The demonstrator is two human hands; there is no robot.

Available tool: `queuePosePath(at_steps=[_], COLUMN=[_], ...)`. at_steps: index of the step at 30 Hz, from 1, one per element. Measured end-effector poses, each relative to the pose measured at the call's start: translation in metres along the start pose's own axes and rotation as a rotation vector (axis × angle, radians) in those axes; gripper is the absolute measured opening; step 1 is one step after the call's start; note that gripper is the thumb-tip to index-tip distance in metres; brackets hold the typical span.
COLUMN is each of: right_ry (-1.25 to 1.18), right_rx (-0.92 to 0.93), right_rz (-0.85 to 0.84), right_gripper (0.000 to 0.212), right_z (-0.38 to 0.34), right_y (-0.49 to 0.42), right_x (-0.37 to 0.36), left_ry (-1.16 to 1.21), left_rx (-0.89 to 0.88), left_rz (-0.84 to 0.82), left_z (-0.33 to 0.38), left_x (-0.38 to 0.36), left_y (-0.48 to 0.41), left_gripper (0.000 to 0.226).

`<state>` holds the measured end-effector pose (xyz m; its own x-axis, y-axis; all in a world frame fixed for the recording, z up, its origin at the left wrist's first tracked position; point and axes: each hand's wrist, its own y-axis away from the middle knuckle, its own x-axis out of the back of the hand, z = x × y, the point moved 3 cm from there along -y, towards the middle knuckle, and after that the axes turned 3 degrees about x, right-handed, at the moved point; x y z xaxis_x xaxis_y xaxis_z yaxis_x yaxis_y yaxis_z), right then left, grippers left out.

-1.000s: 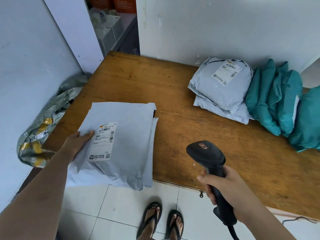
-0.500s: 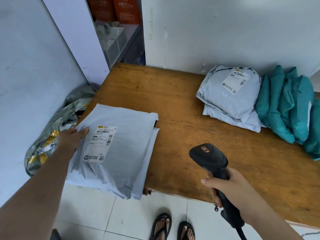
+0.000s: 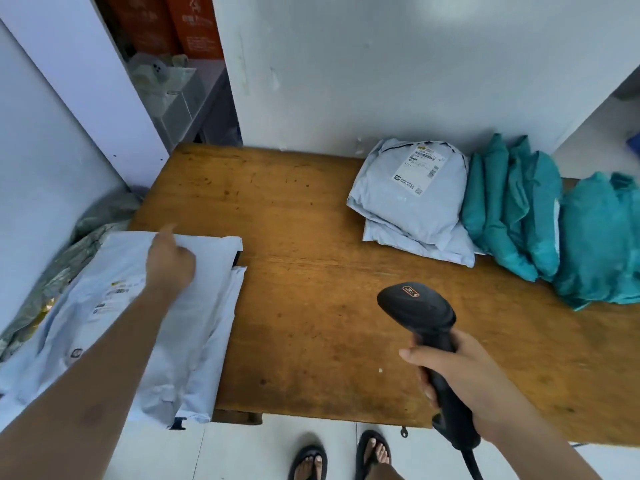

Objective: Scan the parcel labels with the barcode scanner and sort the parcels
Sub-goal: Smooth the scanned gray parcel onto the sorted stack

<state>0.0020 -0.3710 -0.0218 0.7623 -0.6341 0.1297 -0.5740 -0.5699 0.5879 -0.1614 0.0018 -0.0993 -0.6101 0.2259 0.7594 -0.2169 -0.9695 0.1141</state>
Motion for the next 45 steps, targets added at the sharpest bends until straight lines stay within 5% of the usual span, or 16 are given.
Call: queuePosePath(at_steps=[4,10,19,22,25,27,29,33,39,45], right_ry=[0.018,0.006,-0.043,-0.032,-0.027,-0.037,-0.057,-0.069,-0.168,-0.171], right_rx=[0.015,0.065,0.092,0.085,0.082,0.088,0.096,0.122,0.003,-0.085], right_rz=[0.026,0.087,0.161,0.129,0.108,0.099,0.097,0.107,0.083,-0.024], right_gripper=[0.016,0.017,0.016,0.017,0.014,0.012,0.010,0.011,0.014,0.011], right_z=[-0.016,-0.048,-0.056,-0.056,-0.058,-0.061,-0.063,-0.058,-0.014,0.032], right_y=[-0.006,-0.031,-0.066,-0.070,-0.071,-0.068,-0.063,-0.050,-0.025,0.002], right_x=[0.038,0.107,0.185,0.191,0.190,0.186,0.181,0.163,0.096,0.009], left_ry=[0.046,0.083,0.170,0.139,0.480,0.656,0.869,0.902,0.832,0.692], left_rx=[-0.240,-0.288,0.078,0.244,0.314,0.312,0.299,0.362,0.474,0.506], left_rz=[-0.197,-0.378,-0.497,-0.423,-0.536,-0.639,-0.707,-0.674,-0.696,-0.784], left_z=[0.105,0.225,0.259,0.176,0.195,0.259,0.247,0.203,0.064,-0.030], left_x=[-0.078,-0.189,-0.284,-0.384,-0.342,-0.256,-0.253,-0.217,-0.152,-0.136], left_y=[0.018,0.023,-0.024,-0.141,-0.074,0.029,0.040,0.085,0.163,0.207], left_gripper=[0.046,0.049,0.088,0.145,0.090,0.080,0.073,0.028,0.048,0.031])
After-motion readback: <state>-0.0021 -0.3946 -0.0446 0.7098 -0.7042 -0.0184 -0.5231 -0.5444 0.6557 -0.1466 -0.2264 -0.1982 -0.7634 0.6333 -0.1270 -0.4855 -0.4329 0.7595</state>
